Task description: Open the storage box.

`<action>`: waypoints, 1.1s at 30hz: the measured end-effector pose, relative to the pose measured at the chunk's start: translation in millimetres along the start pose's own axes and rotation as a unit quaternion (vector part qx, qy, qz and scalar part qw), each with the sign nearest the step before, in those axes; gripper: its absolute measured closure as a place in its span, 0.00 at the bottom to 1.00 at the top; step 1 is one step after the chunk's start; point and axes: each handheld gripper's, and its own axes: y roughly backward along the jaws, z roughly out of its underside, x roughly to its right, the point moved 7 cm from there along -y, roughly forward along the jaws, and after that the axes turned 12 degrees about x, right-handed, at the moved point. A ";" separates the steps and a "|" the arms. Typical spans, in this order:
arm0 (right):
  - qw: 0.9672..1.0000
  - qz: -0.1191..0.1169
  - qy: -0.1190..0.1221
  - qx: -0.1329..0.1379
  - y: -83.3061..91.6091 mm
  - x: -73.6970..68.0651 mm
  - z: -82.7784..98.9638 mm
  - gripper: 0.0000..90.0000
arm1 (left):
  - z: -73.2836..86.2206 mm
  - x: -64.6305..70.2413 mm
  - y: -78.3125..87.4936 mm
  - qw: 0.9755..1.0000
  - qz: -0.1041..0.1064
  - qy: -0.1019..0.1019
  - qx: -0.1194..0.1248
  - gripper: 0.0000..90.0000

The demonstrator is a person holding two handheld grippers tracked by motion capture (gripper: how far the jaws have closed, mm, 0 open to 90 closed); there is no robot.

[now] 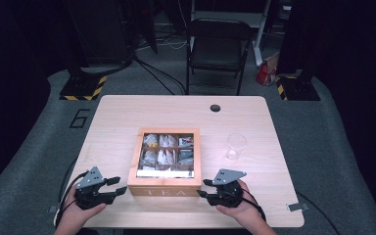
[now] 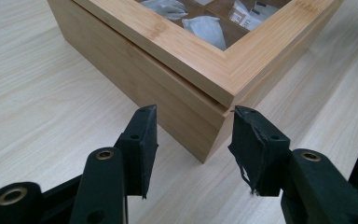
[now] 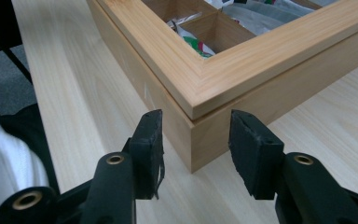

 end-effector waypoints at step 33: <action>1.000 0.013 -0.013 0.024 -4.1 2.7 -13.1 0.67 | -18.2 14.6 -17.9 1.000 -0.006 -0.009 0.007 0.63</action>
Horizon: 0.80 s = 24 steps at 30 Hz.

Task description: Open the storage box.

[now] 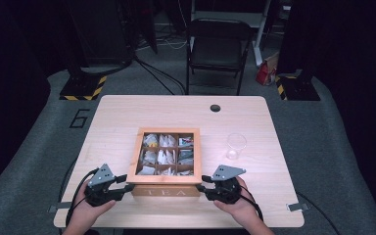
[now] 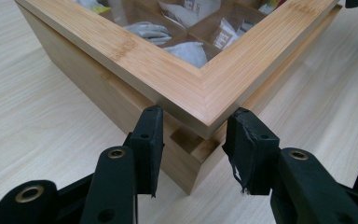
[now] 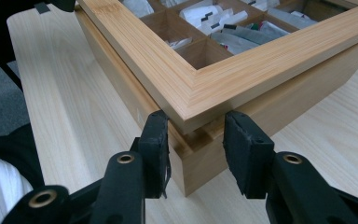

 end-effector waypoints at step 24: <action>0.999 0.016 0.014 0.047 7.3 12.7 -44.1 0.56 | -43.8 -9.2 12.5 0.998 -0.028 -0.011 0.053 0.61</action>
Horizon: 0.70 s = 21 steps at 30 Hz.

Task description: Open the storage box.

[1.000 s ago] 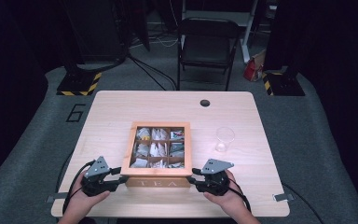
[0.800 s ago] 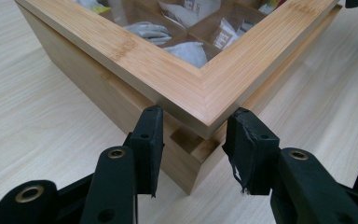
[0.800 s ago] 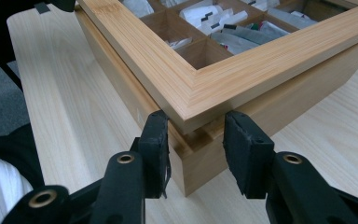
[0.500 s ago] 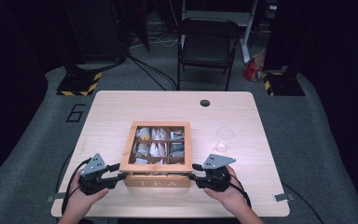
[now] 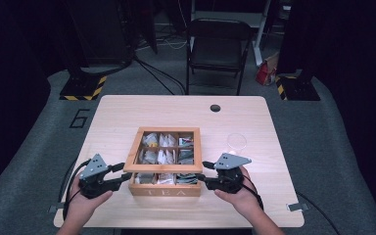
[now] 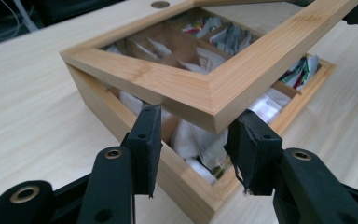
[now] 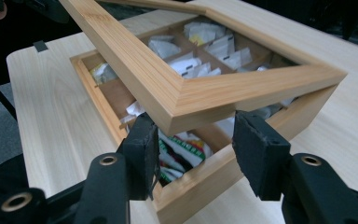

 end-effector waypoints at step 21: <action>1.000 -0.009 0.002 -0.005 1.9 12.1 -39.3 0.56 | -34.2 -16.7 -3.2 1.000 0.015 -0.005 -0.008 0.60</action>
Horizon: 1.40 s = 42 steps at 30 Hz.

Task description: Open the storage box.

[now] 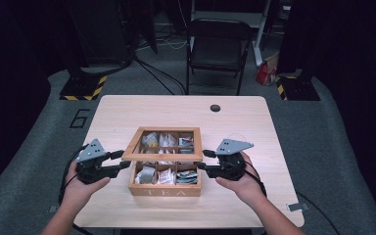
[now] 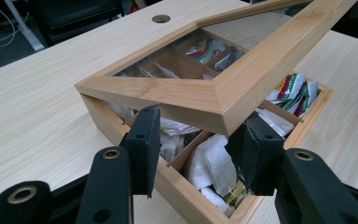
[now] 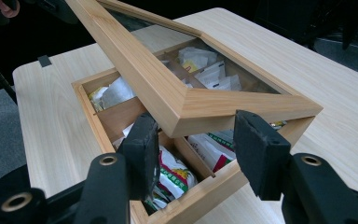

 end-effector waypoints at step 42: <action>0.999 0.005 -0.046 0.022 -15.7 48.1 -71.0 0.59 | -41.5 -60.8 -48.9 0.999 -0.029 0.017 0.027 0.65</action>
